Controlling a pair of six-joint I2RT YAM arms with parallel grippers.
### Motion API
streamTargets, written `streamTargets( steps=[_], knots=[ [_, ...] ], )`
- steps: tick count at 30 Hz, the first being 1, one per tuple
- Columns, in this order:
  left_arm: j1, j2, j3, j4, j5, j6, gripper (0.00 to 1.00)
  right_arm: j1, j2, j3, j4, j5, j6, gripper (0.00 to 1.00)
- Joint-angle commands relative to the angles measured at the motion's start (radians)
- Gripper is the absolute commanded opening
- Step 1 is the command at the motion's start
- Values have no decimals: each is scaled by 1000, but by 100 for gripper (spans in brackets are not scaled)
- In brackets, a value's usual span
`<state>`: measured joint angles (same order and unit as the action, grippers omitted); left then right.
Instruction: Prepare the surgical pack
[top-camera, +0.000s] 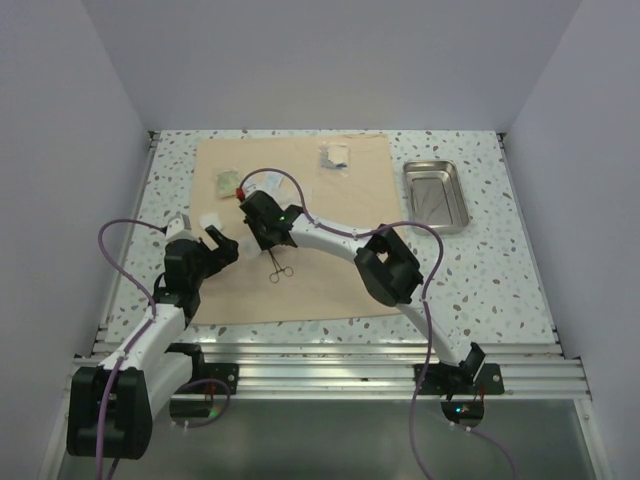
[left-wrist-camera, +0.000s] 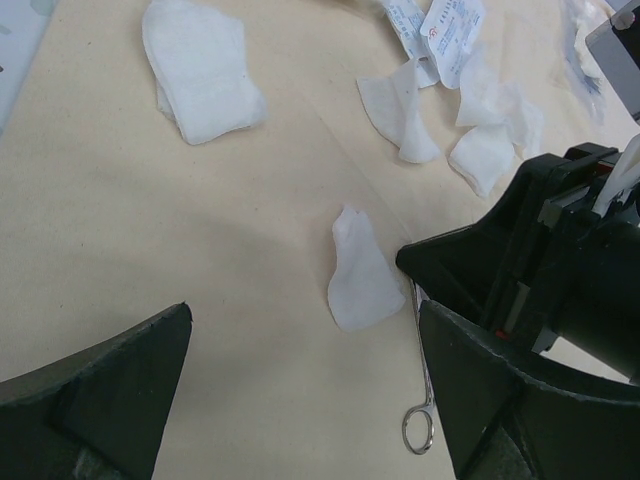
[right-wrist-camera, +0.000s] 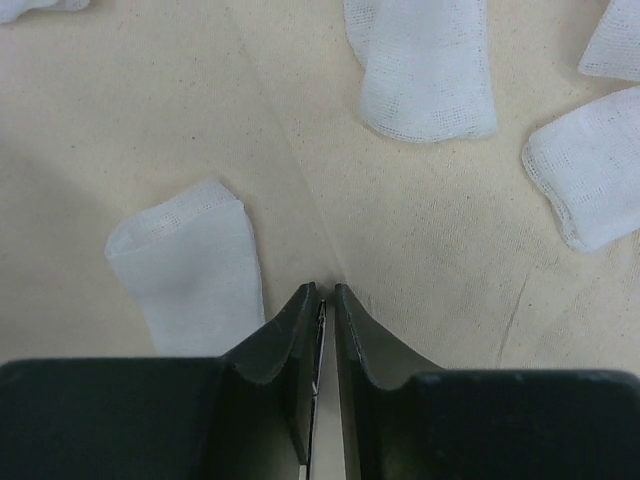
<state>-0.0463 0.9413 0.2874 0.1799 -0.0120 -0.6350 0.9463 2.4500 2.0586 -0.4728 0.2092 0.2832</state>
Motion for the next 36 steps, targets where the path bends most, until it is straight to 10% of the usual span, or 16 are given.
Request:
streamTargets(
  steps=[1,4,17,36],
  knots=[
    [6,1,-5,56,7,18,100,0,-16,-12,-3,-21,14,16],
    [6,1,-5,56,7,20,100,0,-13,-3,-16,-25,10,1],
    [6,10,-7,64,7,29,100,-118,-252,-130,0,-70,27,0],
    [6,11,-14,81,32,32,100,-775,-507,-313,-3,-249,-1,0]
  ],
)
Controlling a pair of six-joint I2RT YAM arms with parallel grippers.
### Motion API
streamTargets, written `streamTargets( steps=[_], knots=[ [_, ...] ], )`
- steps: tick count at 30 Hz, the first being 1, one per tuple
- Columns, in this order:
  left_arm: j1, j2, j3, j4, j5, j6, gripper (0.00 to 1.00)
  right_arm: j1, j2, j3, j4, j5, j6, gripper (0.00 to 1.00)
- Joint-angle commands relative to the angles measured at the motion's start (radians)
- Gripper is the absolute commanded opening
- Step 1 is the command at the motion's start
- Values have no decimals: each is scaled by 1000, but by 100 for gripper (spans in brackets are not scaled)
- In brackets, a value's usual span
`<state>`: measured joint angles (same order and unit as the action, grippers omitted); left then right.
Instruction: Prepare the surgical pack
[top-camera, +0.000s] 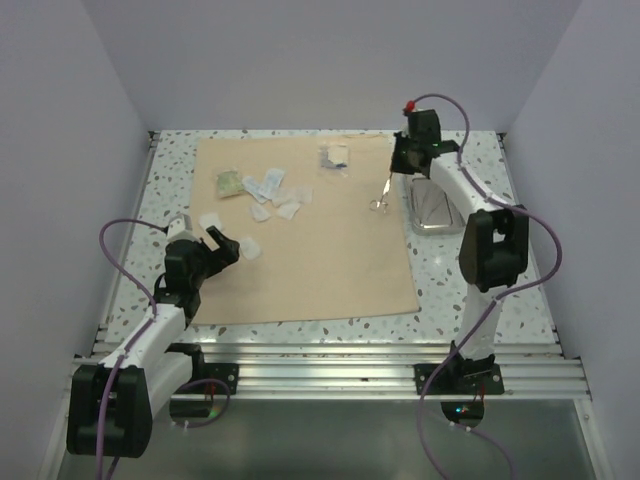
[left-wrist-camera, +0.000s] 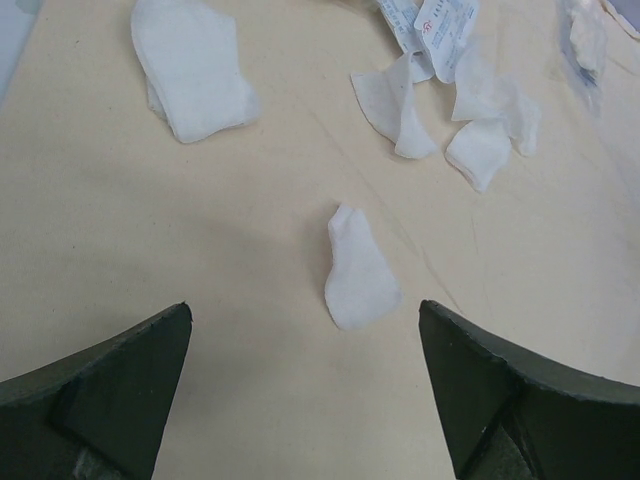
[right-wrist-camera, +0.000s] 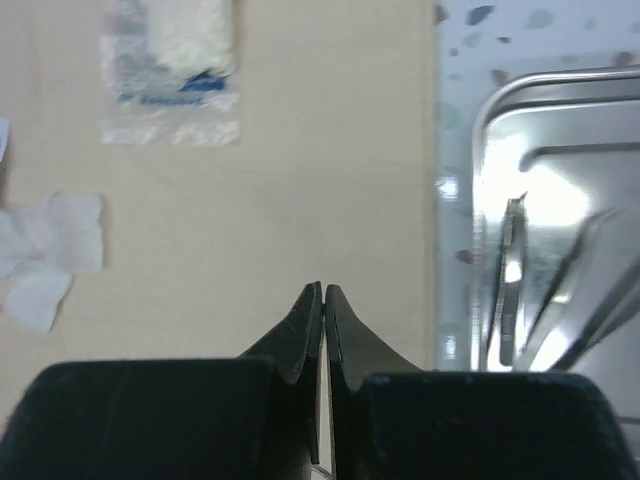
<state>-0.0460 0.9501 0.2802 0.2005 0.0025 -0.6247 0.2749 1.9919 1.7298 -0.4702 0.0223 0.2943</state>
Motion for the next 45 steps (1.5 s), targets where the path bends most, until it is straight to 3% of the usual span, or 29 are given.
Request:
streamTargets(
  steps=[1,6,9,15,27,28,29,32,38,43,45],
  knots=[
    [6,6,-7,62,17,23,100,-136,-36,20,-10,-73,-7,0],
    [6,19,-9,73,25,26,100,-302,13,56,-10,-104,17,0],
    [6,26,-9,76,28,26,99,-330,70,108,-24,-85,5,0],
    [6,30,-13,88,37,31,99,-333,211,218,-51,7,-69,0],
    [6,41,-18,103,57,33,99,-335,242,149,-8,30,-121,0],
    [6,41,-18,103,57,31,99,-335,234,140,-7,47,-113,2],
    [6,39,-18,103,59,31,99,-335,229,125,-4,56,-103,12],
    [6,32,-19,102,59,33,99,-335,216,116,2,71,-83,21],
    [6,26,-19,99,57,34,99,-335,214,157,-36,28,-60,28],
    [6,6,-21,97,59,43,100,-327,75,67,2,-21,-43,36],
    [5,-5,-27,102,62,48,100,-290,27,77,-63,-78,-56,39]
  ],
)
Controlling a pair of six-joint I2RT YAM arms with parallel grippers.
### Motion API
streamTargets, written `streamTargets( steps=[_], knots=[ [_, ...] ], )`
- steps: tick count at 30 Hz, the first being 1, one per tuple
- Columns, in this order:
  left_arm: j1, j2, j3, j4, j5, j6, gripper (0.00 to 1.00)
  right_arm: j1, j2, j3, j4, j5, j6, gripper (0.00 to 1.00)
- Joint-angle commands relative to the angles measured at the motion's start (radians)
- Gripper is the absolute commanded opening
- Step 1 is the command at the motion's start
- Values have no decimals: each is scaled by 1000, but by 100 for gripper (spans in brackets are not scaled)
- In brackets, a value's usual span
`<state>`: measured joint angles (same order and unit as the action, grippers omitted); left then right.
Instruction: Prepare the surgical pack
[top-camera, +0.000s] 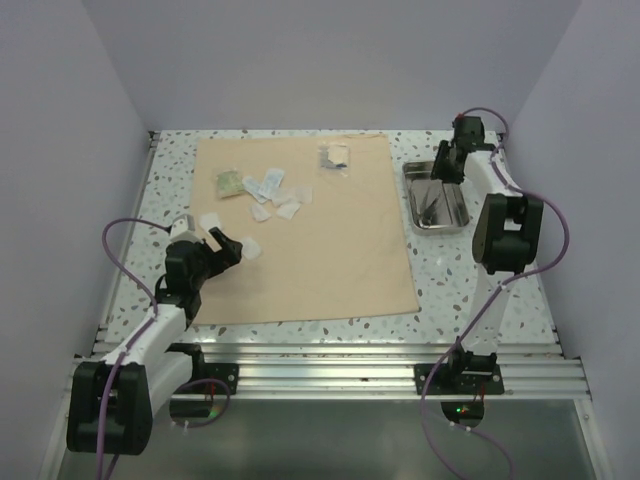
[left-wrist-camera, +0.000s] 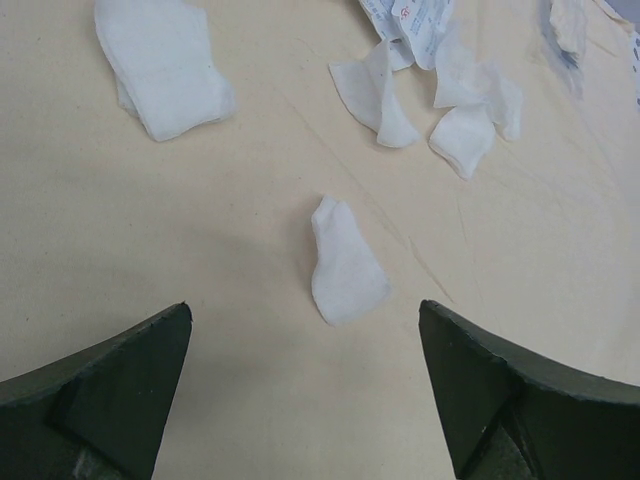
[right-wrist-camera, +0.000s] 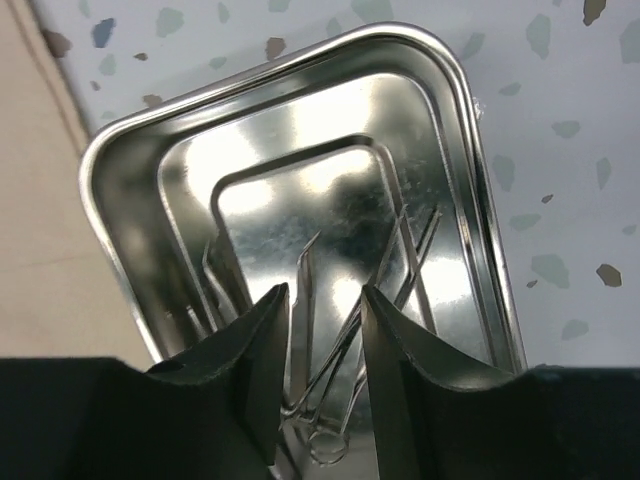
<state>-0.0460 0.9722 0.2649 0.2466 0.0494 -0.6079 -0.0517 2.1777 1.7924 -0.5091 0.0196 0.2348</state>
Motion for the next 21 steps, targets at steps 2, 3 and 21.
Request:
streamTargets(
  steps=[2,3,21],
  knots=[
    [5,-35,-18,72,18,34,100,123,-193,-4,-46,-55,-28,44],
    [3,-30,-16,77,24,36,100,154,-225,-20,-46,-29,-37,46],
    [-115,356,253,-17,-83,-24,85,388,-440,-376,171,-201,55,48]
  ],
)
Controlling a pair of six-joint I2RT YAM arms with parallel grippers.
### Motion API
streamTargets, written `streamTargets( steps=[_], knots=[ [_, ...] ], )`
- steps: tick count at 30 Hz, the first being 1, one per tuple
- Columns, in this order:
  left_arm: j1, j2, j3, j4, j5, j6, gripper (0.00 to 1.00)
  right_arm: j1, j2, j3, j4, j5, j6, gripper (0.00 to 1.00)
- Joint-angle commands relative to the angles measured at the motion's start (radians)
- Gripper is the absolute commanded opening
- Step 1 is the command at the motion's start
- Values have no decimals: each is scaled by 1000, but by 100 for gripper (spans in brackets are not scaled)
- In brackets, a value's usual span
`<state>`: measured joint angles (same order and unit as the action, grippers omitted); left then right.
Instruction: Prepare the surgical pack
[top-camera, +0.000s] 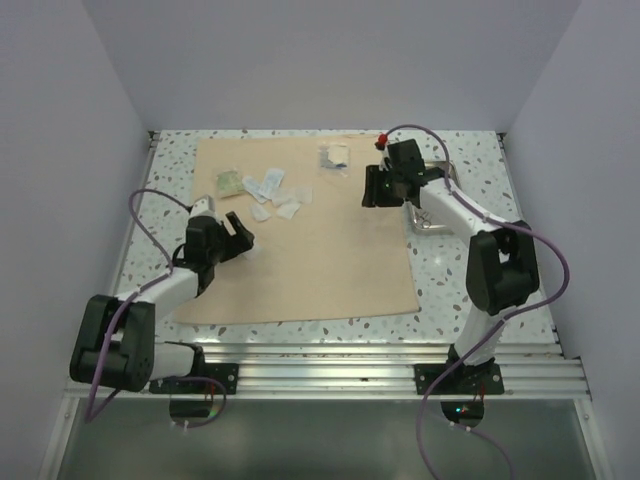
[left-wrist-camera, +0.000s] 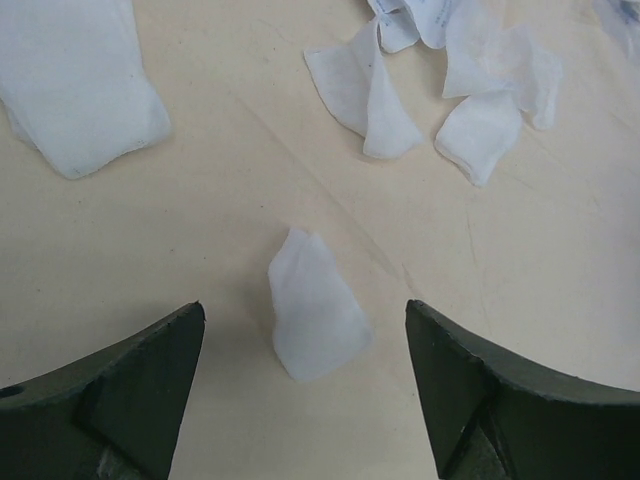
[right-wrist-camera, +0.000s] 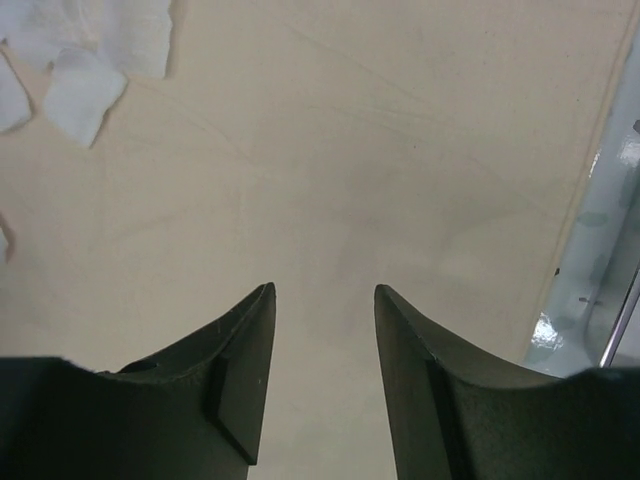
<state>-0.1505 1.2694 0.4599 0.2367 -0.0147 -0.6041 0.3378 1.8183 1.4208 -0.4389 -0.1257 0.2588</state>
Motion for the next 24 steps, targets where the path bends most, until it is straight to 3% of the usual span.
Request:
streamTargets(
  steps=[1,6,8,12,16,17,18,24],
  knots=[
    [-14,92,65,-4,-21,-32,85,3,-74,4,103,-60,34,48],
    [-49,139,75,7,-36,-40,76,26,19,75,117,-103,49,53],
    [-58,143,77,12,-45,-40,71,55,68,141,105,-94,56,61],
    [-67,154,80,29,-51,-48,46,102,215,259,88,-81,79,65],
    [-67,180,108,23,-57,-43,27,124,327,395,77,-78,124,64],
    [-67,183,123,16,-63,-42,20,125,349,412,78,-74,134,64],
    [-67,179,125,13,-70,-42,0,129,366,426,81,-69,151,64],
    [-67,41,114,-31,-102,-17,0,145,487,539,78,-34,201,61]
  ],
)
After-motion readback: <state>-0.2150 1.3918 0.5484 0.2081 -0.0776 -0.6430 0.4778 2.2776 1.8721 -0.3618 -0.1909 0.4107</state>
